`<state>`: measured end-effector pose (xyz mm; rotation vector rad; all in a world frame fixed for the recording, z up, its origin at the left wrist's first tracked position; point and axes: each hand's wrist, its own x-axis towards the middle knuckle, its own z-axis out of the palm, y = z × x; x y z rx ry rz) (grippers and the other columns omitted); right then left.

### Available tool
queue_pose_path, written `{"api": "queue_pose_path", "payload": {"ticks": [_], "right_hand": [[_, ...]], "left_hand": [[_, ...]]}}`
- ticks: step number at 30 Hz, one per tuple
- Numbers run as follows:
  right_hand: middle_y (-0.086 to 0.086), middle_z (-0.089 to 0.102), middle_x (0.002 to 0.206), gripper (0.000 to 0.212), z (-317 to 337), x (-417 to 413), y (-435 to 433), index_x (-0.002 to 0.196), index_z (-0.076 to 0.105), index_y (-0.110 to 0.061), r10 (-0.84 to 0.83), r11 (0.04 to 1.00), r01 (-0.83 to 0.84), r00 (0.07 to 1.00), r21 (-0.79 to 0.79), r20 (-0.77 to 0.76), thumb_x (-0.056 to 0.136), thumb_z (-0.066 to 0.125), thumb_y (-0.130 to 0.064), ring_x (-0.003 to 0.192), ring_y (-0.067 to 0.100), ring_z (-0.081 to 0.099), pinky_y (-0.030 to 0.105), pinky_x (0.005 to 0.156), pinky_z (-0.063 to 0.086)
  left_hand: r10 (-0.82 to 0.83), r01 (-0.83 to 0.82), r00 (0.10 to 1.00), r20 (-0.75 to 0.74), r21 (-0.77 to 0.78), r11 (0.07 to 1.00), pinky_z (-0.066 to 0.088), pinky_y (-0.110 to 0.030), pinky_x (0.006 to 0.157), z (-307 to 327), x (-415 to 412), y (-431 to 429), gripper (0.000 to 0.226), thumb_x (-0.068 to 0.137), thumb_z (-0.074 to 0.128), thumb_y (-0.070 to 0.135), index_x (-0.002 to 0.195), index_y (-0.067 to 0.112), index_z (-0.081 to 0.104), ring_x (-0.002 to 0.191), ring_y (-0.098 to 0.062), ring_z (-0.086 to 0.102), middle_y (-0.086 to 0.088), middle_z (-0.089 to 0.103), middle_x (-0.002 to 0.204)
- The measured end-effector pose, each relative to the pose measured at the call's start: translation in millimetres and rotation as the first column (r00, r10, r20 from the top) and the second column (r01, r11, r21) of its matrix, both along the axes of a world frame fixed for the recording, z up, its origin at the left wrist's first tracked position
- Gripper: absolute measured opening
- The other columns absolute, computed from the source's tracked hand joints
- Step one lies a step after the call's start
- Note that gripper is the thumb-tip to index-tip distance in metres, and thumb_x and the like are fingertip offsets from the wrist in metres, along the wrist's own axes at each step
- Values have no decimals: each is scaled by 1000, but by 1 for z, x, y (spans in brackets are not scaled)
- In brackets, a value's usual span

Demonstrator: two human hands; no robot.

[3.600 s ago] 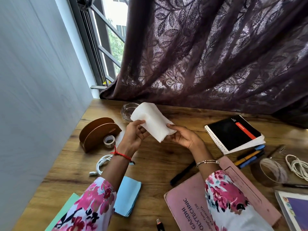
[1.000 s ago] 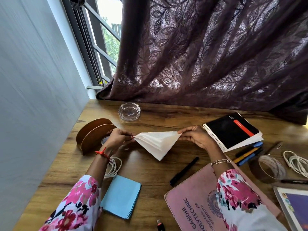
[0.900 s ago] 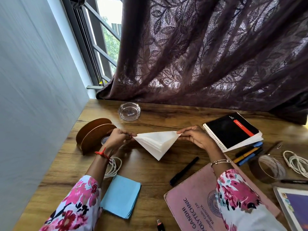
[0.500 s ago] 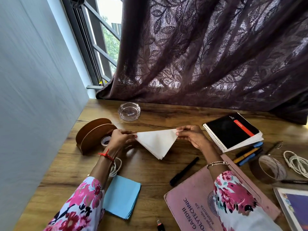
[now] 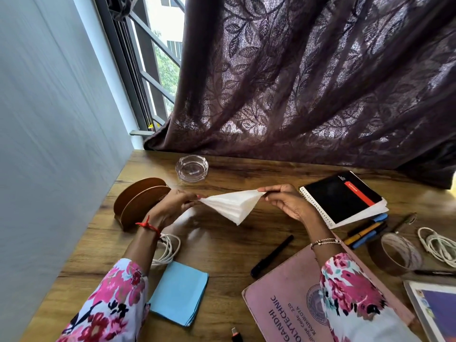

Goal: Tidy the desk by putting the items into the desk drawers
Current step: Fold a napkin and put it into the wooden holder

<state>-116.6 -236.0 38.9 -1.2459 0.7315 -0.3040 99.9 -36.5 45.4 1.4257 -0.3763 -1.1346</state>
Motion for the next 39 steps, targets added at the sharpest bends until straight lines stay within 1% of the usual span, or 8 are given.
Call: {"api": "queue_pose_path", "payload": {"ticks": [3, 6, 9, 13, 23, 27, 33, 39], "right_hand": [[15, 67, 93, 30, 5, 2, 1, 104, 61, 10, 22, 999, -22, 1000, -42, -11, 77, 54, 21, 72, 9, 71, 13, 67, 56], [14, 69, 87, 24, 8, 6, 4, 93, 65, 3, 25, 997, -28, 999, -66, -32, 74, 60, 18, 71, 11, 71, 16, 68, 57], [9, 72, 73, 16, 10, 13, 10, 84, 65, 2, 4, 998, -5, 1000, -62, -21, 75, 63, 15, 64, 12, 71, 17, 59, 56], [4, 67, 60, 5, 16, 26, 19, 77, 68, -2, 6, 993, -13, 998, -120, -61, 74, 71, 0, 48, 9, 61, 18, 49, 53], [3, 67, 72, 6, 29, 74, 46, 76, 69, -15, 64, 956, -82, 995, -282, -75, 74, 75, -12, 61, 13, 56, 18, 51, 45], [-13, 68, 58, 7, 36, 102, 63, 74, 69, -18, 110, 935, -127, 992, -331, -69, 75, 73, -13, 51, -6, 58, 10, 47, 40], [-12, 59, 48, 17, 43, 151, 88, 91, 67, 3, 120, 923, -116, 993, -367, -13, 76, 71, -4, 34, -5, 45, 6, 38, 33], [12, 68, 87, 24, 38, 191, 97, 95, 68, 7, 104, 872, -95, 995, -480, -7, 73, 73, -3, 52, -4, 57, 9, 56, 47]], "left_hand": [[-10, 7, 996, -91, -31, 999, 57, -17, 71, 6, 5, 4, 12, 82, 51, -15, 82, -14, 64, 81, -19, 69, -19, 69, 87], [-127, 125, 989, 72, 35, 992, 53, -12, 73, 8, 6, 12, 18, 74, 58, -20, 90, -14, 64, 75, -10, 68, -10, 73, 78], [-157, 136, 959, 236, 104, 985, 50, -16, 79, 12, 5, 20, 22, 72, 67, -14, 93, -15, 65, 77, -16, 62, -14, 70, 77], [-96, 68, 945, 313, 98, 993, 43, -6, 44, 19, 4, 33, 16, 79, 67, -4, 91, -13, 66, 44, 1, 54, 4, 64, 49], [67, -68, 922, 380, -12, 998, 53, -27, 71, 33, 17, 86, 13, 83, 64, 6, 95, 4, 70, 70, -16, 63, -14, 71, 83], [211, -205, 878, 430, -60, 977, 51, -12, 59, 33, 25, 106, 11, 84, 64, 8, 91, 10, 72, 64, 0, 64, 7, 74, 73], [435, -457, 702, 564, -111, 882, 44, -8, 56, 28, 50, 127, 17, 82, 67, 7, 98, 2, 71, 64, -2, 58, 1, 64, 74], [551, -603, 570, 609, -145, 785, 49, -19, 74, 20, 69, 138, 19, 77, 72, 8, 95, 2, 72, 75, -4, 61, -4, 69, 84]]}}
